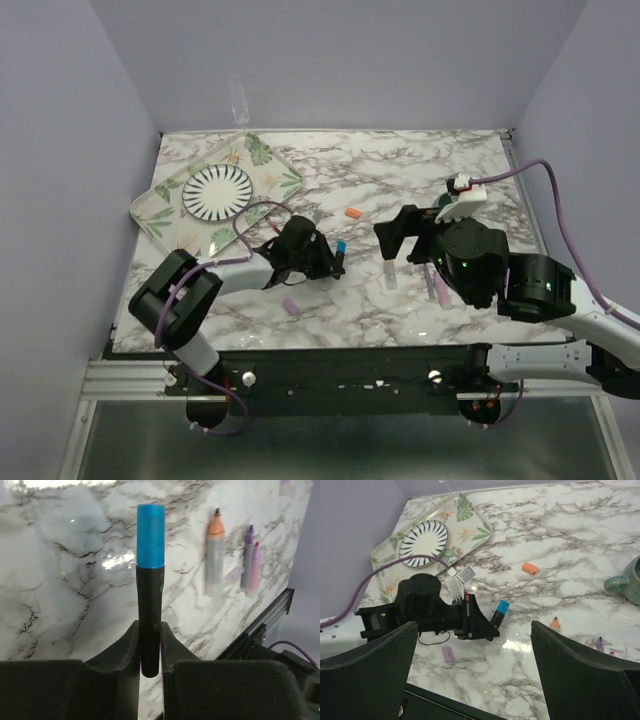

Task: Insert the pens into the pen caps

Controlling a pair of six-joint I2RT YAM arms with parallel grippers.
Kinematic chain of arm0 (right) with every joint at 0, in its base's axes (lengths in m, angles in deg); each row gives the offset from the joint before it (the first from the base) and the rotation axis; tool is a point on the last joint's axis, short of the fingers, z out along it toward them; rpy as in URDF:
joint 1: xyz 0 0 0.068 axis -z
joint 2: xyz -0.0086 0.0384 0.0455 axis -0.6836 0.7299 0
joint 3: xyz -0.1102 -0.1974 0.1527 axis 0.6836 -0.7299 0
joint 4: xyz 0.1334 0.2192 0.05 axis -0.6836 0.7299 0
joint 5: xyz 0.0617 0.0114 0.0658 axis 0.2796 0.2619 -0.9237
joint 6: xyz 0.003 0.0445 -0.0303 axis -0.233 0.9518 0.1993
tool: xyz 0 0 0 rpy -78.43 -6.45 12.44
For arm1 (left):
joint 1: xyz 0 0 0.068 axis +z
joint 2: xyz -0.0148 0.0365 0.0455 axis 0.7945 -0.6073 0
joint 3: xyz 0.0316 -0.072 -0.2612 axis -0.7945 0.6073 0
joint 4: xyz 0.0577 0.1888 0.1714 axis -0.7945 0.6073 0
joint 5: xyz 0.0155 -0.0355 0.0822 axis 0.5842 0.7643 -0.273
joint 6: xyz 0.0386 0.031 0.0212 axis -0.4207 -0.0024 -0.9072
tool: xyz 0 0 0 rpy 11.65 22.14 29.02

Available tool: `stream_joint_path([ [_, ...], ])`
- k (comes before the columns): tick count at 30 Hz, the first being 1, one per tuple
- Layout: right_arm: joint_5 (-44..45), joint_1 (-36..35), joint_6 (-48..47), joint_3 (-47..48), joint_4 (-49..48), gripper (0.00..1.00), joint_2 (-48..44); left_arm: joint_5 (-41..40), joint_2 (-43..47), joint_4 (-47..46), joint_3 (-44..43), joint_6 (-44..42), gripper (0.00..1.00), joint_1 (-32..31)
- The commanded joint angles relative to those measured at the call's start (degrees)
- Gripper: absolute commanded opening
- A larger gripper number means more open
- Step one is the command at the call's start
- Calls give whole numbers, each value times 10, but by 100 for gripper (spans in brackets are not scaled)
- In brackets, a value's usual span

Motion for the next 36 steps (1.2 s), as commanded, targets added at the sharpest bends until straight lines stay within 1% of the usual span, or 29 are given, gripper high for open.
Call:
stream_joint_path([
  [1, 32, -3, 45, -1, 45, 100, -2, -15, -72, -23, -6, 46, 27, -10],
  [2, 32, -3, 50, 2, 50, 100, 0, -17, -71, -17, -6, 45, 33, -12],
  [4, 32, -3, 60, 2, 62, 100, 4, -24, -58, -6, -13, 37, 38, -13],
  [7, 28, -3, 80, -7, 72, 100, 6, -41, -28, 63, -46, 4, 52, -13],
  [8, 26, -3, 86, -11, 74, 100, 6, -47, -20, 97, -55, -10, 61, -13],
  [9, 21, -3, 97, -18, 74, 100, 5, -46, -12, 112, -64, -15, 66, -13],
  [10, 19, -3, 101, -22, 74, 100, 6, -45, 2, 126, -76, -18, 74, -13],
  [11, 16, -3, 104, -25, 74, 100, 6, -46, 11, 149, -81, -20, 86, -13],
  [14, 6, -3, 109, -33, 74, 100, 9, -57, 44, 181, -84, -24, 89, -13],
  [16, -2, -3, 111, -51, 74, 100, 11, -90, 75, 194, -78, -20, 93, -13],
  [17, -4, -2, 114, -61, 75, 100, 10, -108, 85, 210, -76, -19, 96, -12],
  [19, -2, 8, 133, -81, 93, 98, 11, -160, 110, 230, -72, -21, 97, -12],
  [20, -4, 18, 148, -102, 107, 95, 12, -185, 117, 257, -73, -21, 98, -12],
  [21, -31, 33, 158, -114, 115, 93, 12, -203, 122, 269, -73, -24, 99, -11],
  [22, -57, 73, 153, -132, 103, 92, 10, -233, 135, 280, -70, -24, 99, -8],
  [23, -90, 97, 141, -169, 87, 85, 1, -240, 144, 286, -63, -24, 99, 1],
  [24, -159, 120, 109, -194, 64, 81, -7, -244, 154, 284, -54, -24, 99, 7],
  [25, -188, 165, 93, -215, 20, 77, -13, -244, 175, 282, -37, -24, 99, 16],
  [26, -212, 183, 81, -232, 4, 70, -15, -241, 186, 271, -26, -28, 99, 23],
  [27, -232, 198, 63, -259, -7, 67, -12, -235, 196, 266, -18, -32, 99, 39],
  [29, -249, 236, 42, -276, -33, 61, 7, -216, 218, 254, -5, -46, 99, 52],
  [30, -279, 251, 22, -281, -41, 59, 38, -212, 222, 254, -4, -63, 99, 60],
  [32, -294, 272, 11, -281, -60, 53, 79, -212, 227, 270, -15, -75, 99, 62],
  [35, -332, 291, -11, -278, -104, 51, 161, -199, 231, 271, -33, -108, 99, 63],
  [36, -358, 296, -18, -274, -116, 51, 185, -195, 233, 273, -36, -114, 99, 63],
])
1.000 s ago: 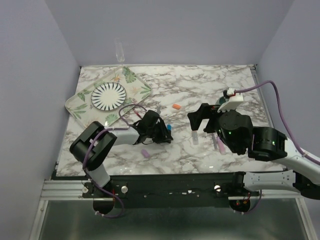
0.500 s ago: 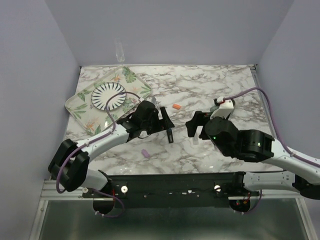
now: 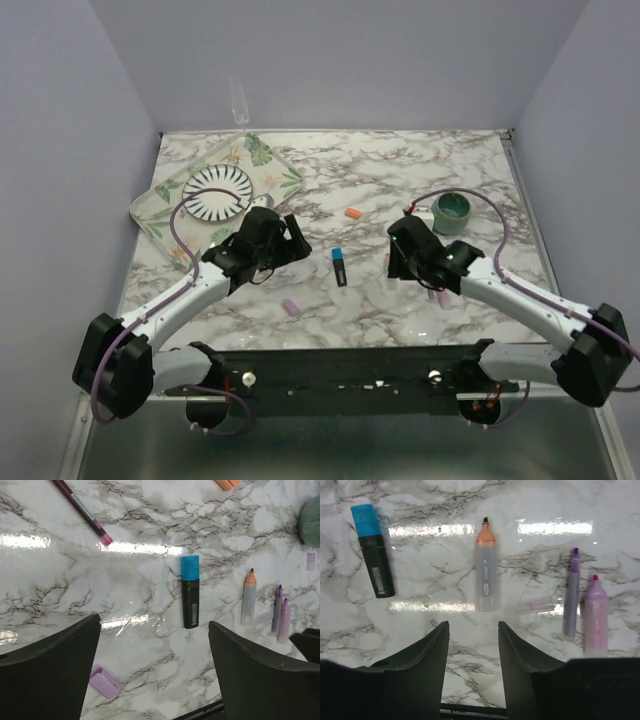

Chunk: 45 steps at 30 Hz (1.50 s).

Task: Insert the pens into the pen caps

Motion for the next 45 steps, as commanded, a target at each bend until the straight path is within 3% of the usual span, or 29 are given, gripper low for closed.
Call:
stream_joint_path([
  [1, -112, 31, -51, 9, -101, 51, 128, 2, 25, 11, -29, -59, 99, 1],
  [6, -102, 36, -54, 38, -95, 49, 209, 4, 52, 12, -39, -88, 99, 1],
  [22, -73, 66, -66, 14, -108, 54, 233, 9, 66, 6, -37, -96, 99, 1],
  [31, -109, 91, -85, 36, -128, 52, 295, 15, 69, 3, -35, -92, 98, 1],
  [34, -123, 94, -87, 33, -143, 47, 309, 16, 71, 2, -32, -95, 98, 1],
  [37, -130, 94, -93, 33, -150, 26, 309, 24, 75, -7, -28, -103, 96, 1],
  [38, -130, 94, -95, 35, -147, 16, 306, 31, 76, -11, -28, -107, 95, 1],
  [41, -121, 94, -95, 55, -127, 1, 279, 51, 81, -23, -26, -123, 91, 1],
  [45, -121, 94, -87, 111, -93, 1, 229, 138, 77, -72, -20, -145, 85, -2],
])
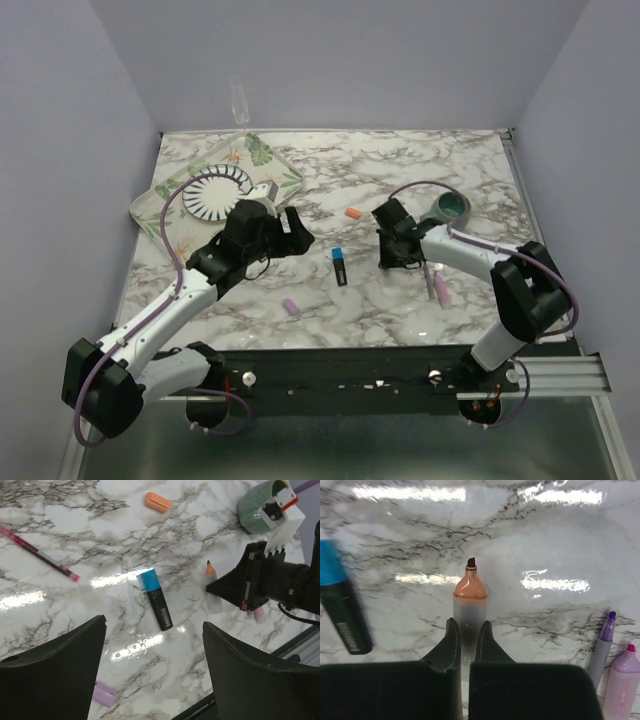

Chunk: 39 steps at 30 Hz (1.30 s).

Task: Insert the pens into the pen caps

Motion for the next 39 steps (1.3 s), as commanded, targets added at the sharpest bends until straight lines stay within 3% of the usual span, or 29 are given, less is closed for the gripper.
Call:
stream_joint_path([
  [1, -23, 1, 14, 75, 38, 1, -62, 101, 3, -64, 9, -35, 84, -8],
  [6, -94, 0, 89, 116, 34, 1, -132, 13, -30, -39, -28, -56, 83, -90],
  [11, -164, -13, 191, 92, -35, 1, -196, 0, -42, -84, -21, -48, 81, -104],
  [16, -141, -46, 232, 90, -53, 1, -227, -26, -56, -129, -28, -83, 84, -136],
  [21, -110, -72, 238, 92, -50, 1, -229, 10, -53, -191, -28, -87, 84, -145],
  [29, -65, -89, 227, 94, -44, 1, -242, 35, -71, -185, -56, -86, 81, -148],
  [39, -34, -90, 203, 72, -66, 1, -268, 83, -61, -194, -54, -51, 87, -148],
])
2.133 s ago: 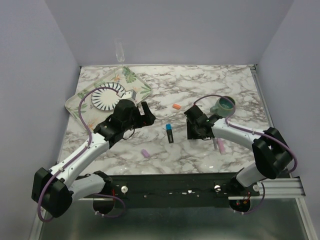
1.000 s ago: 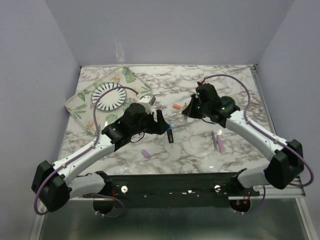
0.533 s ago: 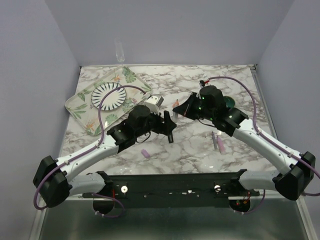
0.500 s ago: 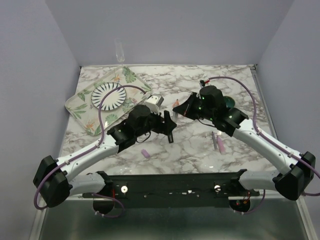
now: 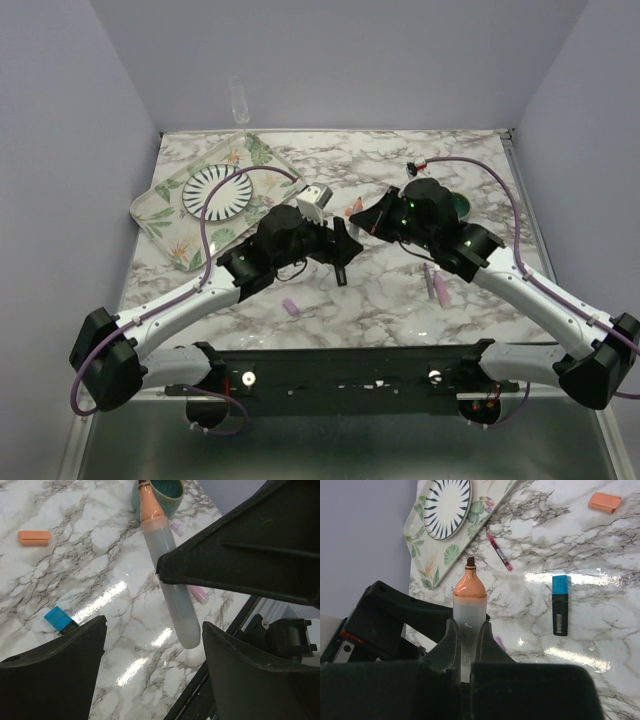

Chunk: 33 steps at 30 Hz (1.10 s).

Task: Insert the pens into the pen caps

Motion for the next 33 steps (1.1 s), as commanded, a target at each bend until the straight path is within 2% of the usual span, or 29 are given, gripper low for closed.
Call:
stream_joint_path([
  [1, 21, -7, -17, -16, -20, 1, -13, 27, 8, -31, -21, 18, 87, -3],
  [5, 48, -28, -23, -25, -23, 1, -23, 22, 5, -34, -29, 25, 81, -3],
  [8, 51, -36, -19, -36, -30, 1, -31, 22, -9, -23, -46, 28, 68, -3],
  [12, 65, -51, -15, -36, -31, 1, -38, 25, -22, -20, -52, 36, 46, -3],
  [15, 63, -57, -14, -35, -36, 1, -40, 34, -21, -25, -50, 38, 42, -3],
  [19, 57, -62, 1, -36, -46, 1, -39, 55, -27, -30, -50, 43, 43, -3],
  [20, 51, -63, 1, -38, -50, 1, -39, 55, -26, -31, -50, 44, 39, -3],
  [21, 49, -63, 1, -37, -52, 1, -39, 48, -23, -34, -47, 45, 24, -3],
  [23, 44, -64, -2, -36, -52, 1, -37, 39, -17, -34, -43, 46, 5, -3],
  [24, 39, -64, -7, -35, -54, 1, -37, 32, -14, -29, -42, 45, 0, -3],
  [25, 34, -64, -13, -34, -56, 2, -36, 31, -12, -26, -43, 45, 0, -2],
  [26, 30, -65, -28, -31, -54, 6, -37, 29, -9, -19, -46, 42, 0, -1],
  [27, 30, -64, -37, -25, -53, 26, -38, 29, -7, 2, -49, 38, 0, 5],
  [30, 37, -63, -88, 0, -21, 59, -37, 29, 9, 48, -52, 18, 0, 27],
  [32, 45, -62, -141, 12, -20, 71, -46, 35, 25, 67, -46, 11, 0, 45],
  [33, 43, -60, -158, 13, -25, 80, -54, 36, 31, 90, -46, 8, 0, 53],
])
